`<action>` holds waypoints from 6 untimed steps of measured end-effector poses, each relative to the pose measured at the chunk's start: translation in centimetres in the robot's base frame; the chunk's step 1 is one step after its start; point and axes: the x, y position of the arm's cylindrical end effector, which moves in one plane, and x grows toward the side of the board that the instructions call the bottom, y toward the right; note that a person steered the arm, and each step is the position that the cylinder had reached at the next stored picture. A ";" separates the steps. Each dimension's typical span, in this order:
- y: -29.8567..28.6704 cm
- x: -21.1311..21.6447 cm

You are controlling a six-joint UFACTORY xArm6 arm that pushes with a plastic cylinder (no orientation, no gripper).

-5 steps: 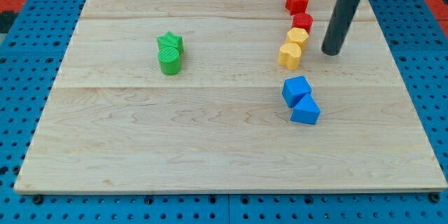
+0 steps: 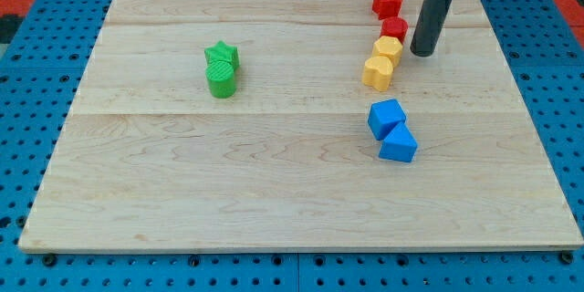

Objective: Move the yellow blocks towards the blue blocks

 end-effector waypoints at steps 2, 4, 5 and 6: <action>-2.0 -1.8; -7.4 1.9; -8.2 4.6; -3.5 7.5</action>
